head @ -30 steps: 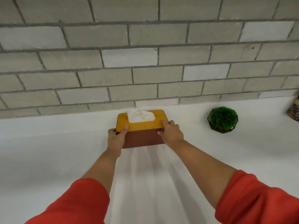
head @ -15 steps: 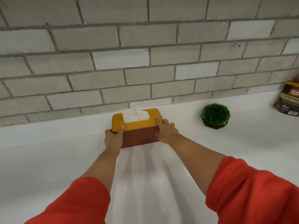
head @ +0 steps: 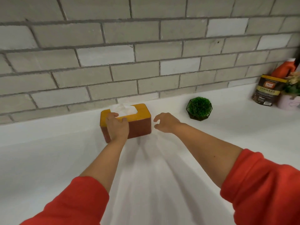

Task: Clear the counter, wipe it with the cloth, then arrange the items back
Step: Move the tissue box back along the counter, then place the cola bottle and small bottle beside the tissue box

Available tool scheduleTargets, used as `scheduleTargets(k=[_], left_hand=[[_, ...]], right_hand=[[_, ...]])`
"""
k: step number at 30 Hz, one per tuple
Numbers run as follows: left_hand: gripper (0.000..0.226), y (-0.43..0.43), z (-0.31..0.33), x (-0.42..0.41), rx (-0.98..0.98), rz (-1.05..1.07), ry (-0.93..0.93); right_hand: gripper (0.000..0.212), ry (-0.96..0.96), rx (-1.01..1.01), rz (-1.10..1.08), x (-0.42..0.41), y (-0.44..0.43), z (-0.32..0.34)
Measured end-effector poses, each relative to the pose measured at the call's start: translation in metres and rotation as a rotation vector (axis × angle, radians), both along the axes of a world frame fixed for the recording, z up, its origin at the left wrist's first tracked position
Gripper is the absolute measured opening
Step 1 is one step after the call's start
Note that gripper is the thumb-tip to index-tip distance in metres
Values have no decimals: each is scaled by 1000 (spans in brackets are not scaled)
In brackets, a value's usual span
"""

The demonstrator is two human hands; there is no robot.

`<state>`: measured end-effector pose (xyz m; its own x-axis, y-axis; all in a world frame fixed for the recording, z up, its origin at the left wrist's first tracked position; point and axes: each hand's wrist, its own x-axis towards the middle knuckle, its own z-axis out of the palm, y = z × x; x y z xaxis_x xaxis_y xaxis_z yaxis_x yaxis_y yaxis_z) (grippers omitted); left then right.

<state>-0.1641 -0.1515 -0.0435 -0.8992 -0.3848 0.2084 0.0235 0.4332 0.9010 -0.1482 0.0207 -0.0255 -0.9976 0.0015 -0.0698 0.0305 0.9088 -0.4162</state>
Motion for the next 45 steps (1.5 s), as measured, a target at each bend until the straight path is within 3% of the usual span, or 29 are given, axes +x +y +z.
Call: scheduleTargets(k=[5,9,18,34,42,45], left_hand=[[7,62,14,26,-33,-292,-45],[26,123,18,46,-62,-428,-90],[28,290,18,125,-20,-672,-77],[10,503,1,231,-84,-989,-142],[8,577,-5,224,-137,-1117,-177],[8,605,-8,225,-165,-1186,-185]], right_hand=[[24,-16,3,-42,29,34,14],[22,62,3,-83,65,82,19],[21,89,15,-258,163,231,6],[23,17,-19,-556,300,433,-34],[19,80,-131,-883,315,510,-47],[27,155,-270,-1052,322,542,-47]])
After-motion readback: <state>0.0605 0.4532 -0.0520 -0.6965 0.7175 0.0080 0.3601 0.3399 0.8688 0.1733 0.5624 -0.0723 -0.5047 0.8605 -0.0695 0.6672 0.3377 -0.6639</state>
